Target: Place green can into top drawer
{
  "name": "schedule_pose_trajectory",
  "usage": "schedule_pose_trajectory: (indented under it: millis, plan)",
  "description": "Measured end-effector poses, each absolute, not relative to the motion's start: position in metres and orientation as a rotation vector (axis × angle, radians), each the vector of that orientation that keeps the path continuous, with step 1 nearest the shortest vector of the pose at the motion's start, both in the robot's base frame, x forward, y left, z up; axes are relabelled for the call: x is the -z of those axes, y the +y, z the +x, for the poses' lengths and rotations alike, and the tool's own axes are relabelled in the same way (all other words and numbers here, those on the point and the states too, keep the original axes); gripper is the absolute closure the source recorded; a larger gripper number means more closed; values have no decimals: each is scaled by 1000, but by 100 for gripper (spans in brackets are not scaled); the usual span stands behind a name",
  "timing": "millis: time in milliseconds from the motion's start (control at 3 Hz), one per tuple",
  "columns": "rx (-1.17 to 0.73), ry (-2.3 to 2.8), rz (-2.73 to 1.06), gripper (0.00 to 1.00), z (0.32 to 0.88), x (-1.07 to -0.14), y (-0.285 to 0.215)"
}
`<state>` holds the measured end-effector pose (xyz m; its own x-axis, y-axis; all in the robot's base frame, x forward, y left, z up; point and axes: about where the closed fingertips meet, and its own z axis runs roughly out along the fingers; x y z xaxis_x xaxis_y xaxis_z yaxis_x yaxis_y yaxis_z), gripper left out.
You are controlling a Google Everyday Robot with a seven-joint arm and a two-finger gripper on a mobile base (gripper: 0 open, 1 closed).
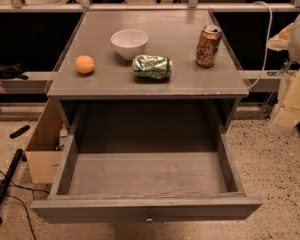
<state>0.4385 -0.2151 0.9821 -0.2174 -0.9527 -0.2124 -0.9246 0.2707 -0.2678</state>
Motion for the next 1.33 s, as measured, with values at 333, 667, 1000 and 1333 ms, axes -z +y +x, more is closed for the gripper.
schedule_pose_trajectory:
  millis: [333, 667, 1000, 1333]
  plan:
    - [118, 2215, -1713, 0, 438, -982, -215]
    - [58, 2171, -1732, 0, 434, -983, -214]
    - [-48, 2012, -1774, 0, 434, -987, -203]
    - [-175, 1795, -1815, 0, 443, -991, -185]
